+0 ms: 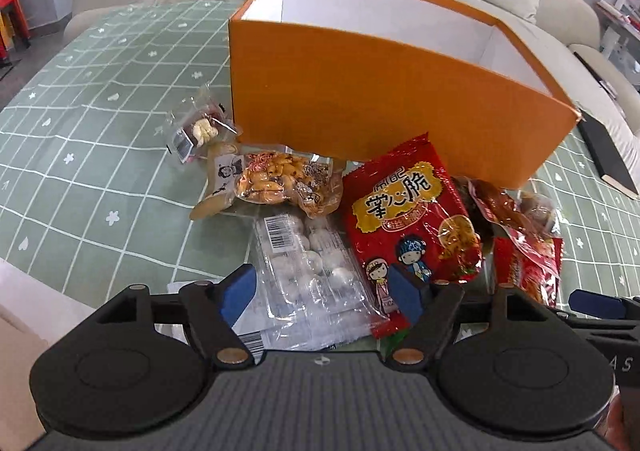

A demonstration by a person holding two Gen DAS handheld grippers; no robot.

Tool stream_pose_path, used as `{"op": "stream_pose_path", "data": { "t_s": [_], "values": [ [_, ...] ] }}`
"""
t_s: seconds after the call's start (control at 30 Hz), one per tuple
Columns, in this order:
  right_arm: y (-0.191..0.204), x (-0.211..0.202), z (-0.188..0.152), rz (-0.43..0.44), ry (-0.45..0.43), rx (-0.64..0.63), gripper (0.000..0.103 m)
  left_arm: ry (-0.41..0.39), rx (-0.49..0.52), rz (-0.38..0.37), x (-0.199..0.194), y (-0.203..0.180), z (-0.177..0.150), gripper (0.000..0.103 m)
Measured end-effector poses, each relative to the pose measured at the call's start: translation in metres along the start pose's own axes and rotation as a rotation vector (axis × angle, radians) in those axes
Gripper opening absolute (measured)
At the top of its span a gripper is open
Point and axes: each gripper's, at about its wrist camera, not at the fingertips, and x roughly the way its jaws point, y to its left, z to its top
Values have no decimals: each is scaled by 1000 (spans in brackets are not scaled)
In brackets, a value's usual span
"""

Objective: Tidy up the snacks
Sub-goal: 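Grasp the red Mimi stick bag with the right tool while the left tool grasps the clear egg pack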

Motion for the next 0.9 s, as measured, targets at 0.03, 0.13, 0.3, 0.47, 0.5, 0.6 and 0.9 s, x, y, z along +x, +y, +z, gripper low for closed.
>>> {"op": "stream_pose_path", "data": {
  "t_s": [0.03,0.13,0.3,0.47,0.5,0.6,0.9],
  "values": [
    [0,2,1,0,2,1,99,7,-4,2,3,0,1,88],
    [1,7,2,12,9,4,99,46,-14,40,12,-1,3,88],
    [3,12,3,26,9,-12,95,64,-29,53,21,-1,5,88],
    [4,14,1,42,26,-21,80,59,11,106,25,-5,6,84],
    [4,14,1,45,28,-24,77,59,24,110,26,-7,5,82],
    [6,11,0,40,19,-42,71,52,59,104,26,-12,5,70],
    [2,-1,-3,51,36,-45,59,21,50,74,13,-7,1,66]
  ]
}}
